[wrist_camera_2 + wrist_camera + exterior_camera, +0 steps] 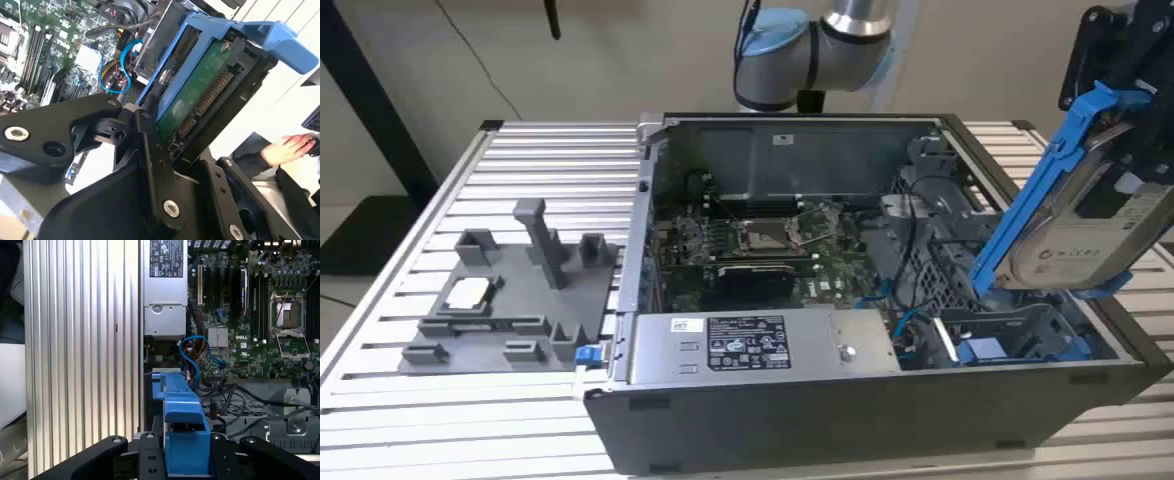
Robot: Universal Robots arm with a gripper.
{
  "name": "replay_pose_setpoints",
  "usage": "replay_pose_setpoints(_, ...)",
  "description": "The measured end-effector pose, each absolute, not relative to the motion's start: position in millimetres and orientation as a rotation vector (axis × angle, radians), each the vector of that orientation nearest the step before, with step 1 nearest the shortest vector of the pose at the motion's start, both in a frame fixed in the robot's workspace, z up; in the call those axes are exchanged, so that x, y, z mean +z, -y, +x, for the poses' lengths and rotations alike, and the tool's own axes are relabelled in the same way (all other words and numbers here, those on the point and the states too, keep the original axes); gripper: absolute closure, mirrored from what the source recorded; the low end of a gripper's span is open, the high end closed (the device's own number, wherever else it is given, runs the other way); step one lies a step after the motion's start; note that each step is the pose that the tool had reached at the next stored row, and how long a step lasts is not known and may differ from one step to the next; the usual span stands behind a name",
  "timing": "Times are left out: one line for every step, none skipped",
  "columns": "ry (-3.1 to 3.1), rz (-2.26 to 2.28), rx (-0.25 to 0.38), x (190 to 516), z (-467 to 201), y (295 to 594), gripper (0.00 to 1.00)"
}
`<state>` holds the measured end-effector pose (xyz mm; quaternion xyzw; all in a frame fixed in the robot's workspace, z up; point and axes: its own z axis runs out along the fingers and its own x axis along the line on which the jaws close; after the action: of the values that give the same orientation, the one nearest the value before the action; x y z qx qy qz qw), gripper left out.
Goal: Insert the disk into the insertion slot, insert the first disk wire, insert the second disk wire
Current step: 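Insert the disk into the insertion slot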
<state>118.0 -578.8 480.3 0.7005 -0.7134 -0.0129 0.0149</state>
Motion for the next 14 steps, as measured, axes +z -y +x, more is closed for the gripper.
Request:
replay_pose_setpoints(2.220,2.180,-0.040,480.3,118.0,578.8,0.68)
replay_pose_setpoints(2.220,2.180,-0.040,480.3,117.9,578.8,0.68)
replay_pose_setpoints(2.220,2.180,-0.040,480.3,118.0,578.8,0.68)
replay_pose_setpoints(2.220,2.180,-0.040,480.3,118.0,578.8,0.68)
replay_pose_setpoints(2.220,2.180,-0.040,480.2,118.0,578.8,0.68)
replay_pose_setpoints(2.220,2.180,-0.040,480.0,118.0,578.8,0.68)
replay_pose_setpoints(2.220,2.180,-0.040,479.4,118.0,578.8,0.68)
replay_pose_setpoints(2.220,2.181,-0.039,478.7,118.0,578.8,0.68)
replay_pose_setpoints(2.221,2.181,-0.039,477.9,118.0,578.8,0.68)
replay_pose_setpoints(2.221,2.181,-0.038,476.9,118.0,578.8,0.68)
replay_pose_setpoints(2.221,2.181,-0.038,475.9,118.0,578.8,0.68)
replay_pose_setpoints(2.221,2.181,-0.038,475.0,118.0,578.8,0.68)
replay_pose_setpoints(2.221,2.181,-0.038,474.1,118.0,578.8,0.68)
replay_pose_setpoints(2.221,2.181,-0.038,473.3,118.0,578.8,0.68)
